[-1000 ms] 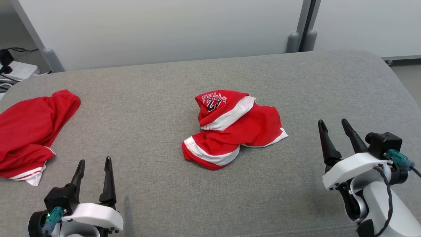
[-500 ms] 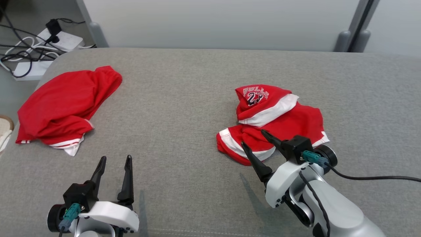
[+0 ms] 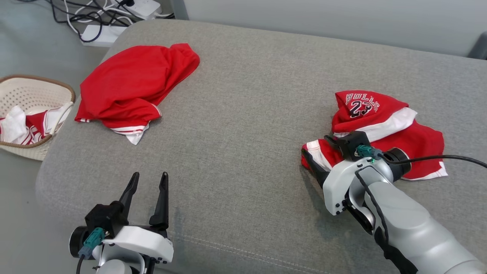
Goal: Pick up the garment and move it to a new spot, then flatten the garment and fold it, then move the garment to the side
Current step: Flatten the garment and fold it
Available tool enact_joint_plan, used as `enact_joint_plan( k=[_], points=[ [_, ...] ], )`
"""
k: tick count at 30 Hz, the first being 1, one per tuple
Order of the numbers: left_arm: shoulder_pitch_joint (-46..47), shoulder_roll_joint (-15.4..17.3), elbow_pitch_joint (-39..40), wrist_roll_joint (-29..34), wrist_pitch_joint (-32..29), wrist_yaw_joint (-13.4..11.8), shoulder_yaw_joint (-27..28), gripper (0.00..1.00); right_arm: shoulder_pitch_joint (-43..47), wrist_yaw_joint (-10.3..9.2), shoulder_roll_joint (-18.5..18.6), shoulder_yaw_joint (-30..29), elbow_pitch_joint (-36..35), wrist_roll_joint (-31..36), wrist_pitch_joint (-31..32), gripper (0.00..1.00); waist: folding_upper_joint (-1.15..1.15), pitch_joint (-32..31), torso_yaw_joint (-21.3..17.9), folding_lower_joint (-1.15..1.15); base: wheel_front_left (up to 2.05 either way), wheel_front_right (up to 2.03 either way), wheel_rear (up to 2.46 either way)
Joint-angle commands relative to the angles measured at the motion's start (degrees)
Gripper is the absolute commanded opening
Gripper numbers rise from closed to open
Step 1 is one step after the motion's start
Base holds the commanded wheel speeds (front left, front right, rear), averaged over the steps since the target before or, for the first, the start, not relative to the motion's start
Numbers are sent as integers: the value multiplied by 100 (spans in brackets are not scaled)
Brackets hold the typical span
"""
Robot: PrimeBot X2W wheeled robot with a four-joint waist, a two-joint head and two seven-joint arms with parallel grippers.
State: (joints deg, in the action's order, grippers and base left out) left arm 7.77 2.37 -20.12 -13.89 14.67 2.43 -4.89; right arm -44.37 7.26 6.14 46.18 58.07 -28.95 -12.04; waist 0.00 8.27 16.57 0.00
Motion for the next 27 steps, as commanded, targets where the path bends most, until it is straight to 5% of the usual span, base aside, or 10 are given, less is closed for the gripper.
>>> enact_joint_plan(
  k=[1, 14, 15, 16, 18, 27],
  points=[
    [256, 52, 147, -77, 33, -54, 126, 100, -102, 23, -69, 105, 16, -88, 46, 100, 0, 107, 153, 0, 0, 0, 0],
    [314, 51, 115, -160, 33, -92, 76, 100, -277, 23, -204, 528, 678, -417, 537, 100, 0, 131, 194, 0, 0, 0, 0],
    [327, 51, 108, -175, 33, -90, 64, 100, -284, 23, -218, 576, 682, -433, 569, 91, 0, 130, 198, 0, 0, 0, 0],
    [339, 51, 102, -187, 33, -85, 49, 100, -289, 23, -231, 609, 663, -468, 574, 49, 0, 131, 204, 0, 0, 0, 0],
    [356, 51, 88, -203, 33, -74, 17, 100, -303, 23, -246, 676, 663, -519, 595, 0, 0, 132, 219, 0, 0, 0, 0],
    [272, 51, -21, -250, 33, -84, -16, 100, -397, 23, -257, 788, 630, -802, 458, 0, 0, 15, 257, 0, 0, 0, 0]
  ],
)
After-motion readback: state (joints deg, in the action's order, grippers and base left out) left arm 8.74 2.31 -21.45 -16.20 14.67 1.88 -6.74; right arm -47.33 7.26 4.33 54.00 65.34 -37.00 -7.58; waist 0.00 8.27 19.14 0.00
